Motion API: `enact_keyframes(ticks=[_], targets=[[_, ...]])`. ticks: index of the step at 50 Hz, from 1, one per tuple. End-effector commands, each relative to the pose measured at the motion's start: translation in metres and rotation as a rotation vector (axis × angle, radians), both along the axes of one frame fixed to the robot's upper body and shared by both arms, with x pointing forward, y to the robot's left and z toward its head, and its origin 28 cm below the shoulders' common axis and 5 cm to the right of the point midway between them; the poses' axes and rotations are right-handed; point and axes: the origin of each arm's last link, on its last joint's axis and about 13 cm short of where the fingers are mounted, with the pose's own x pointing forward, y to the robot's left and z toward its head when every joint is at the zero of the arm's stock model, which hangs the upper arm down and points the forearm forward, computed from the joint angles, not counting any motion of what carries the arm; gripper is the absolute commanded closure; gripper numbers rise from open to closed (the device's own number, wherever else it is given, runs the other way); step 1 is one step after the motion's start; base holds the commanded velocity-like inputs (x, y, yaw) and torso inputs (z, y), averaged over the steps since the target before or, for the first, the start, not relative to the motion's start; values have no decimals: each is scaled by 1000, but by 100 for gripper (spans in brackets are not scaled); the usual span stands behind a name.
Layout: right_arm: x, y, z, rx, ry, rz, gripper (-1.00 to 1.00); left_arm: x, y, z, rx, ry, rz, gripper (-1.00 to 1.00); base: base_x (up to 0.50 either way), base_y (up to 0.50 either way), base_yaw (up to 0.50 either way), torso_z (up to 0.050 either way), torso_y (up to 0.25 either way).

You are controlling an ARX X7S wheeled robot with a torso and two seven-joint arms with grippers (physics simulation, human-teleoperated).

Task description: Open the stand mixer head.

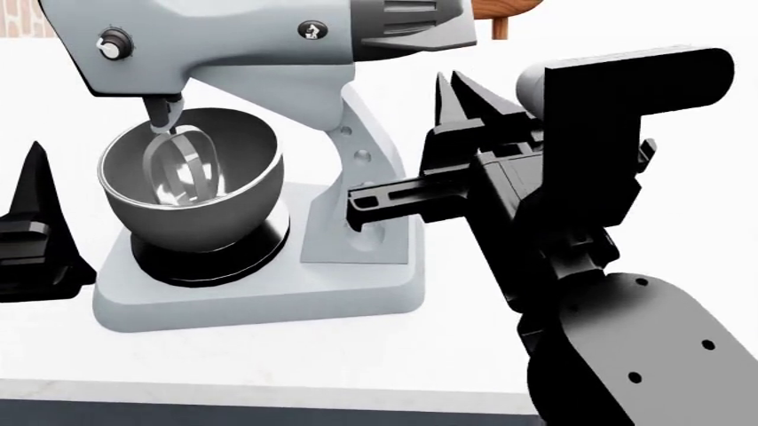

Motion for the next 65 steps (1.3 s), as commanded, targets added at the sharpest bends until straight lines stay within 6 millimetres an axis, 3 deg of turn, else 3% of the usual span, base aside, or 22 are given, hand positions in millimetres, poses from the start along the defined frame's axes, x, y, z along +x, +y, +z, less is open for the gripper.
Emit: enact_keyframes(ticks=[1,8,17,23,33,37,39,49,65], targets=[[16,4,4,-76,61,137,100,0,1,-1,-7,0,1,-100,0,0,0,0,0],[20,15,7,-152,57,171,100,2,1,-2,-5,7,2,-100,0,0,0,0,0],[27,23,32,-148,15,187,100,4,3,-4,-8,16,6,-100,0,0,0,0,0],[33,29,36,-174,26,244,100,7,2,-7,-6,30,5,-100,0,0,0,0,0],[42,40,18,-212,69,288,100,12,2,-9,1,42,14,-100,0,0,0,0,0],[45,41,17,-212,60,272,100,11,3,-8,-1,42,14,-100,0,0,0,0,0],[51,39,27,-113,66,231,100,11,3,-8,0,43,18,-100,0,0,0,0,0],[44,41,39,-140,7,226,100,12,5,-8,-10,51,15,-100,0,0,0,0,0],[53,42,19,-176,59,203,100,10,5,-6,-14,43,15,-100,0,0,0,0,0]])
